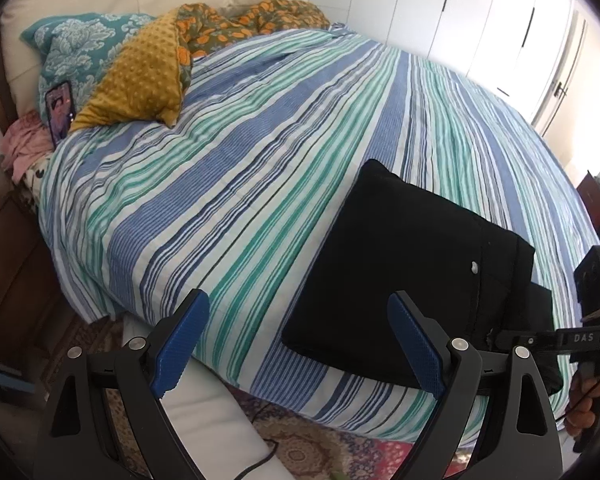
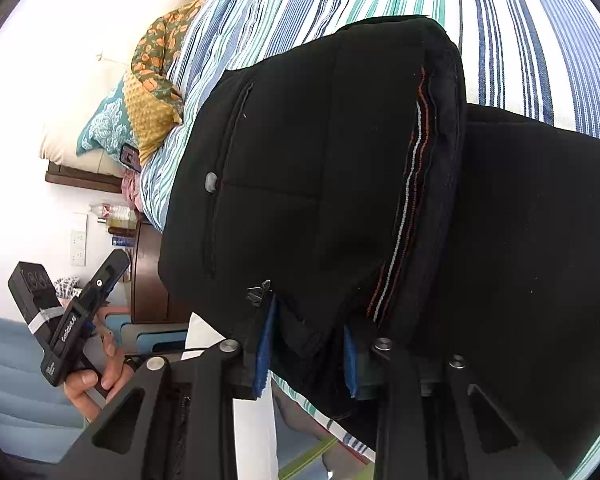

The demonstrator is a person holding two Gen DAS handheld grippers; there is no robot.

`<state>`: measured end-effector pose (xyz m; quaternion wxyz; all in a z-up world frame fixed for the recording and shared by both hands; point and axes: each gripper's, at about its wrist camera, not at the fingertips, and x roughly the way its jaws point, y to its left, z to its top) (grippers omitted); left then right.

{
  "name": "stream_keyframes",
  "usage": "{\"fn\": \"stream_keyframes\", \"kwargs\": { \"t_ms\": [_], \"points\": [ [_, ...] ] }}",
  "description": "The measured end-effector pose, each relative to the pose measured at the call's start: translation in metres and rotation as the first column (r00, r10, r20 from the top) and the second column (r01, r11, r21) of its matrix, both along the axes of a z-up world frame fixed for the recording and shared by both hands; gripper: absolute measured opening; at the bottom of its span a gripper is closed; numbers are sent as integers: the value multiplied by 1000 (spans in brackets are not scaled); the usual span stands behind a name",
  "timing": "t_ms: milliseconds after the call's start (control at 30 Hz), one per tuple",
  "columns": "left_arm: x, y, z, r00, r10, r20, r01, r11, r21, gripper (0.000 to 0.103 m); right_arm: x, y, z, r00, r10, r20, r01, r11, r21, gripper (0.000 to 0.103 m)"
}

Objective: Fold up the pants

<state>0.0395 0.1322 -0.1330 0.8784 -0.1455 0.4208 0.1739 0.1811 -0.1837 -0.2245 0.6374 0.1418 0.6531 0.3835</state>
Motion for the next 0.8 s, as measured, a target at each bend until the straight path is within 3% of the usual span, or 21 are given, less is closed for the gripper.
{"fn": "stream_keyframes", "kwargs": {
  "t_ms": [233,467,600,733,800],
  "points": [
    [-3,5,1,1000,9,-3,-9,1000,-3,92,-13,-25,51,994,-58,94,42,986,160,20],
    [-3,-6,17,999,-20,39,19,1000,7,92,-22,-71,101,981,-111,161,73,971,228,20],
    [5,-20,13,998,-62,21,62,998,12,92,-31,-120,89,972,-185,142,155,968,198,20],
    [17,-44,6,992,-127,-7,127,992,25,92,-36,-150,33,973,-222,69,218,974,60,20],
    [24,-61,7,984,-176,-20,176,983,51,92,-36,-154,12,973,-227,49,225,973,54,22]
  ]
}}
